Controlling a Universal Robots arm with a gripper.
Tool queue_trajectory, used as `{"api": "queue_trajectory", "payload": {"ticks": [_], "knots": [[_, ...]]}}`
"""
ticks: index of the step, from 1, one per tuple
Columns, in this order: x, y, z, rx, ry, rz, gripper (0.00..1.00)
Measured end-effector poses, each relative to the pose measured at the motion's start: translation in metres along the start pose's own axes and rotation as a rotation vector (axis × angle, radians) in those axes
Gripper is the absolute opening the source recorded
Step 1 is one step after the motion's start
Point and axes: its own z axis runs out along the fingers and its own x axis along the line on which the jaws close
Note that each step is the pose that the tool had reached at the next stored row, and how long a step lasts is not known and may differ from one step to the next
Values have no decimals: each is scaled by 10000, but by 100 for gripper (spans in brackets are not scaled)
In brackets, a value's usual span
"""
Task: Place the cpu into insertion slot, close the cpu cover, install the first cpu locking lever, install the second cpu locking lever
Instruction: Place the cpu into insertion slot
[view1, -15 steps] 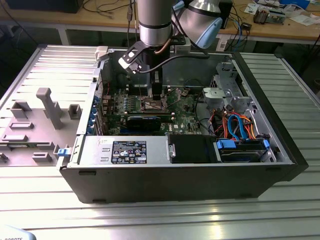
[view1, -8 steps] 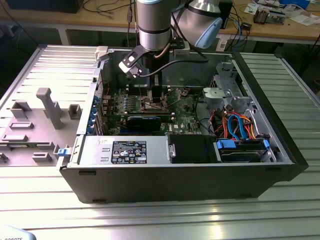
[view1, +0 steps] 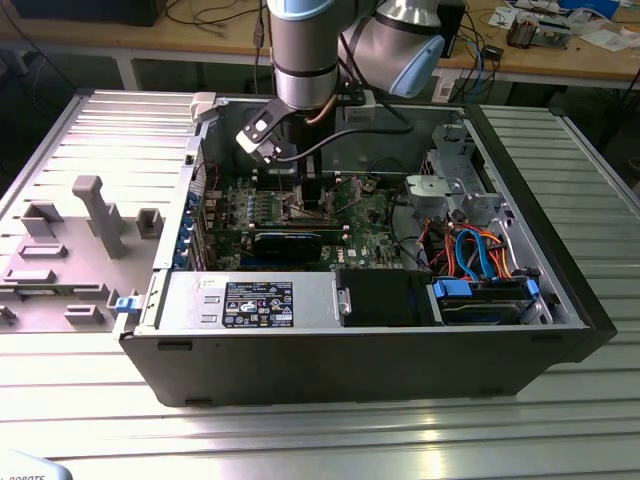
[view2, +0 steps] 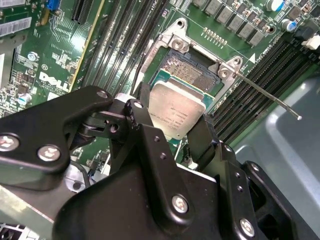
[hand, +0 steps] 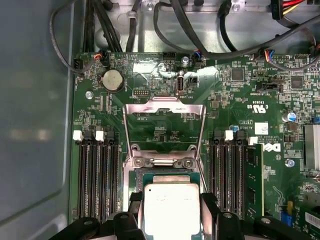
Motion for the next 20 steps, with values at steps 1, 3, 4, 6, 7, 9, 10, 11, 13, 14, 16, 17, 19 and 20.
{"api": "queue_trajectory", "payload": {"ticks": [1, 3, 4, 6, 7, 9, 10, 11, 13, 14, 16, 17, 19, 20], "knots": [[0, -1, 1, -2, 1, 2, 54], [0, -1, 1, -11, 1, 2, 54], [0, -1, 1, -12, 1, 2, 54], [0, -1, 1, -13, 2, 2, 54], [0, -1, 1, -13, 1, 2, 54], [0, -1, 1, -14, 1, 2, 54], [0, -1, 1, -15, 2, 2, 54], [0, -1, 1, -15, 2, 2, 54], [0, -1, 1, -16, 1, 2, 54], [0, -2, 3, -15, 0, 2, 54], [2, -8, 68, -16, 1, 1, 54], [4, -12, 88, -16, 1, 3, 54], [4, -19, 116, -15, 1, 4, 54], [5, -27, 133, -14, 2, 3, 54]]}}
